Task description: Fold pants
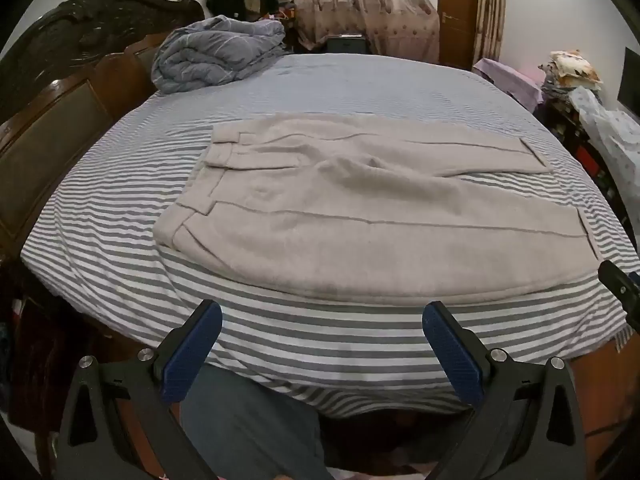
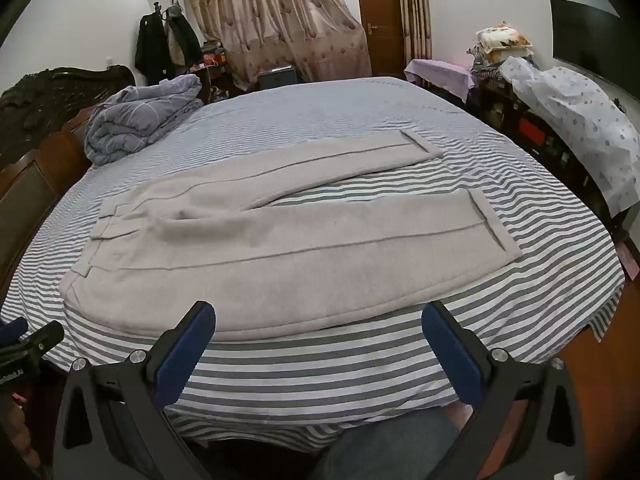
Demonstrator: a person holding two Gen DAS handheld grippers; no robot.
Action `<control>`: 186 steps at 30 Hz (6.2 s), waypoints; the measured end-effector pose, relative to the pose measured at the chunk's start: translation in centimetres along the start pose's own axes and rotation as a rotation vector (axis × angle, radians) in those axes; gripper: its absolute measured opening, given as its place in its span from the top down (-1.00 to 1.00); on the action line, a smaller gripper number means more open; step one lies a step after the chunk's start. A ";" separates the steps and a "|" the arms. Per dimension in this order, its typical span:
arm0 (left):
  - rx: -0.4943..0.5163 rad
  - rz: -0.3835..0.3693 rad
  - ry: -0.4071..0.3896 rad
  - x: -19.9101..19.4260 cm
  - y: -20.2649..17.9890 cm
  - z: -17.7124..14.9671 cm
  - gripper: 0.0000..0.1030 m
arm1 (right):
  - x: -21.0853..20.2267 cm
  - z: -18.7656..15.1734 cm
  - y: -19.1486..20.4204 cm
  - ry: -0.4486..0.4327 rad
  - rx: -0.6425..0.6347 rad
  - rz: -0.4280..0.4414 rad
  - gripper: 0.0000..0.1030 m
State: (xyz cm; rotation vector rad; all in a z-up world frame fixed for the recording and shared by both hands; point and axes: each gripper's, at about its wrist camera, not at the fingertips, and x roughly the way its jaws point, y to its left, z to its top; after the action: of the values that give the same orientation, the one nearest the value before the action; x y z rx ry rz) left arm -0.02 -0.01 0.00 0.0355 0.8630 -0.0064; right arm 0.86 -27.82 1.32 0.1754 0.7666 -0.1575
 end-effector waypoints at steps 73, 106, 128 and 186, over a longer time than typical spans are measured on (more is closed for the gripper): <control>0.021 0.002 0.037 1.5 -1.6 -0.8 -0.91 | -1.8 1.0 1.0 -0.010 -0.065 -0.005 -0.99; 0.082 0.011 0.061 5.5 -3.4 2.0 -0.91 | 3.2 2.0 1.6 0.045 -0.062 0.032 -0.99; 0.011 -0.018 0.049 7.6 -0.5 4.0 -0.91 | 6.2 2.0 1.7 0.089 -0.027 0.072 -0.99; -0.566 -0.338 0.043 37.3 26.7 26.4 0.82 | 41.5 25.8 19.3 0.333 -0.562 0.303 -0.70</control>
State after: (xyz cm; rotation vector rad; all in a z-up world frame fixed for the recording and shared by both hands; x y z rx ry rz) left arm 44.79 26.12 -10.46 -0.6420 0.8805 -0.0780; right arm 51.67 -17.83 -7.53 -0.2232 1.0751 0.3838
